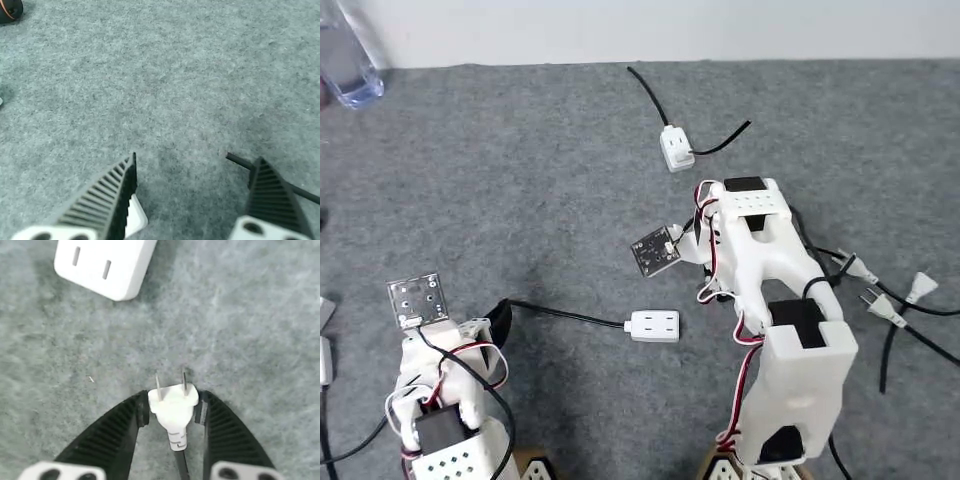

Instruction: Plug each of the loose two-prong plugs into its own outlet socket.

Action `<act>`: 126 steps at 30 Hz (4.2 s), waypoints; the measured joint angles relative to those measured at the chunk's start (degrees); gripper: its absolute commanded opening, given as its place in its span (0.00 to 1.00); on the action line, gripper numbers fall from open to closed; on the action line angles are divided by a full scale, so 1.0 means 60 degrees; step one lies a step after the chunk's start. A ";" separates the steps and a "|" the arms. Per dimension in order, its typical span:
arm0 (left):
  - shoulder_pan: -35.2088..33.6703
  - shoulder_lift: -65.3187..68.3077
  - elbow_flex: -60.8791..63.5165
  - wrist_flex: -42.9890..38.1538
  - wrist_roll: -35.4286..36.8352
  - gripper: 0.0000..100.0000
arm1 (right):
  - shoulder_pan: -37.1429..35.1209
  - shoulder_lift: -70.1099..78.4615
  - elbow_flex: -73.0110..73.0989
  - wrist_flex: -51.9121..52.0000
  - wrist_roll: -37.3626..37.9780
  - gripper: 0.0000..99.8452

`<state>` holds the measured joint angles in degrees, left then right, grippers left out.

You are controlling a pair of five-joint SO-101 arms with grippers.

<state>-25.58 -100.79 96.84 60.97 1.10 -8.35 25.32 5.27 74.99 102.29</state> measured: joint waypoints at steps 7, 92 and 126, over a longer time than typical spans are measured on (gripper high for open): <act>0.0000 0.0000 0.0000 0.0000 0.0000 0.34 | 0.0000 0.0132 -0.0117 -0.0249 -0.0029 0.01; 0.6066 0.0000 0.0044 -0.3502 0.5553 0.56 | -0.4132 -0.7619 0.1582 0.1348 -0.9934 0.01; 0.5817 -0.0117 0.0000 -0.3590 0.5568 0.56 | -0.4557 -0.9040 0.0220 0.3048 -1.0432 0.01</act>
<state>9.32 -101.49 96.84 39.43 34.51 -35.69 -28.92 6.59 93.27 39.69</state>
